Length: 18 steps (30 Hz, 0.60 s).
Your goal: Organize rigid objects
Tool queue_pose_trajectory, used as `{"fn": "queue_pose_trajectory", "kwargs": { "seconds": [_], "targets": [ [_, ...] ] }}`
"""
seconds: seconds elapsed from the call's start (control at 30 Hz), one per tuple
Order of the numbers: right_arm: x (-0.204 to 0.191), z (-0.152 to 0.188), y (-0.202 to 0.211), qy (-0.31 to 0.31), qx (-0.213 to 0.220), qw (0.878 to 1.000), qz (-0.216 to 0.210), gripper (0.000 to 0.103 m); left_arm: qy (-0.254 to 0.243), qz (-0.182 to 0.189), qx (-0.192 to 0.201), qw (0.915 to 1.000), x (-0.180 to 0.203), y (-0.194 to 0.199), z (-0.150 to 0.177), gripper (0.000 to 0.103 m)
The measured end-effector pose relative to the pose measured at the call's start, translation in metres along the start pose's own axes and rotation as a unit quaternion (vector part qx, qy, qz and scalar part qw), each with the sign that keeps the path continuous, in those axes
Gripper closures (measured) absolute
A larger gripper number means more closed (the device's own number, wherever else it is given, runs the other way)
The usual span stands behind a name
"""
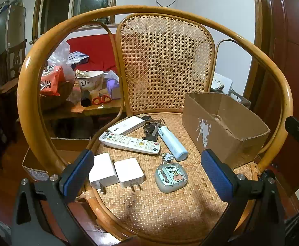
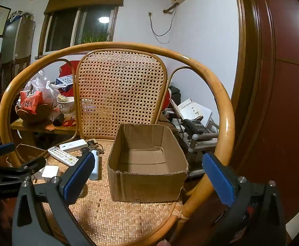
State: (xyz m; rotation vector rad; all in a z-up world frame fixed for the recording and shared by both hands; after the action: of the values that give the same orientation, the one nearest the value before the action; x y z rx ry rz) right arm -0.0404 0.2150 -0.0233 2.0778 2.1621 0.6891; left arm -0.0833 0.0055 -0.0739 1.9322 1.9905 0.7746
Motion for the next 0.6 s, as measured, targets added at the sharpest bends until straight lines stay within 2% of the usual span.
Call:
{"fn": "queue_pose_trajectory", "kwargs": {
  "seconds": [0.6],
  "targets": [
    [0.0004, 0.0000, -0.0002, 0.000, -0.001, 1.000, -0.001, 0.000, -0.005, 0.002, -0.002, 1.0000, -0.0010, -0.0011, 0.0004, 0.000]
  ]
}}
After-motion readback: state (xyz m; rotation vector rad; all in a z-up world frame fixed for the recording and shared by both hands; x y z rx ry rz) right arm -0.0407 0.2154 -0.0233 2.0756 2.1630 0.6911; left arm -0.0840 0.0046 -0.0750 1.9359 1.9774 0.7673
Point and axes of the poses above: each gripper's, at about its wrist camera, not at the fingertips, and y roughly against the way its jaws point, x to its right, z to its underside, the point moved 8 cm from there along -y, roughly the way its jaws point, and after that the axes turned 8 degrees about y, right-handed, at the moved point
